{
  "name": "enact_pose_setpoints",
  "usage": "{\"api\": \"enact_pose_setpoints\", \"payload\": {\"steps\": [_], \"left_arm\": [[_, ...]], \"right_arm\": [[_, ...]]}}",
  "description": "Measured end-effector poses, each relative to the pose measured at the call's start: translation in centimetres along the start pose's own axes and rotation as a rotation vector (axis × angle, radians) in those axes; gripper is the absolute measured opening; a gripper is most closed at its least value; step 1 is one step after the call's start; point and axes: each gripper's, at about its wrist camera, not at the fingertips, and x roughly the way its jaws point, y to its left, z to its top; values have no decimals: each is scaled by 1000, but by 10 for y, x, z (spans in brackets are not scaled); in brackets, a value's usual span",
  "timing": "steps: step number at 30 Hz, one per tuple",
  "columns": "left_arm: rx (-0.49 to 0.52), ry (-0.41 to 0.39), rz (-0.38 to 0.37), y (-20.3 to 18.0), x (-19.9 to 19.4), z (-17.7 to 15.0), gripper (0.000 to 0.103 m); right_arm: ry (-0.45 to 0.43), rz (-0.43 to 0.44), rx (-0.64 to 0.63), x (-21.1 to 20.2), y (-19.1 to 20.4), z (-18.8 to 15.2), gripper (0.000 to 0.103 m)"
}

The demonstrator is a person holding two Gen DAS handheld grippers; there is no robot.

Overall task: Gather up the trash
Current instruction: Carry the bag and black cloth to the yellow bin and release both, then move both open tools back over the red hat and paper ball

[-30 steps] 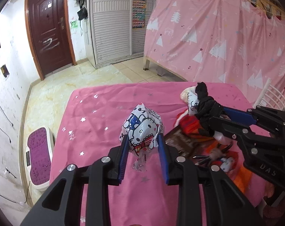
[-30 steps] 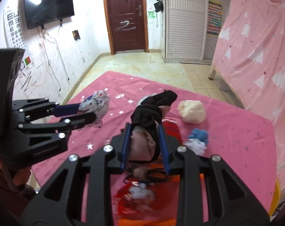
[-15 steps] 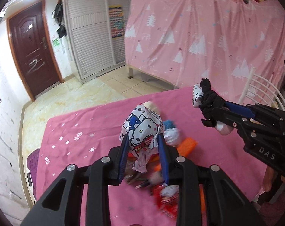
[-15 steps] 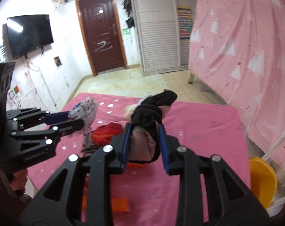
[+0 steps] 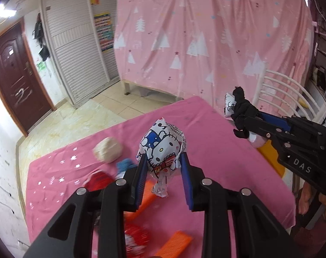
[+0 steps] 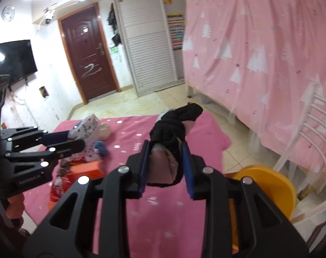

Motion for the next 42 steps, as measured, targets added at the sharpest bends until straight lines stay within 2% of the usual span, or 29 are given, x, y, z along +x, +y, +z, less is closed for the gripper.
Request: {"api": "enact_pose_setpoints", "payload": {"steps": [11, 18, 22, 25, 27, 29, 30, 36, 42], "left_arm": [[63, 11, -102, -90, 20, 31, 24], [53, 52, -204, -142, 45, 52, 24], [48, 63, -237, -167, 55, 60, 25], [33, 82, -253, -182, 61, 65, 31], [28, 90, -263, -190, 65, 69, 48], [22, 89, -264, -194, 66, 69, 59], [22, 89, -267, -196, 65, 69, 62], [19, 92, -261, -196, 63, 68, 64], [0, 76, -261, -179, 49, 66, 64]], "right_arm": [[0, -125, 103, -17, -88, -26, 28], [35, -195, 179, -6, -134, -45, 28], [69, -199, 221, 5, -157, -58, 29], [81, -213, 246, 8, -170, -64, 34], [81, -210, 262, 8, -175, -66, 38], [71, -215, 276, 6, -181, -67, 47], [68, -214, 280, 6, -183, -67, 49], [54, -210, 285, 0, -182, -65, 49], [44, -194, 249, -5, -158, -57, 49]]}}
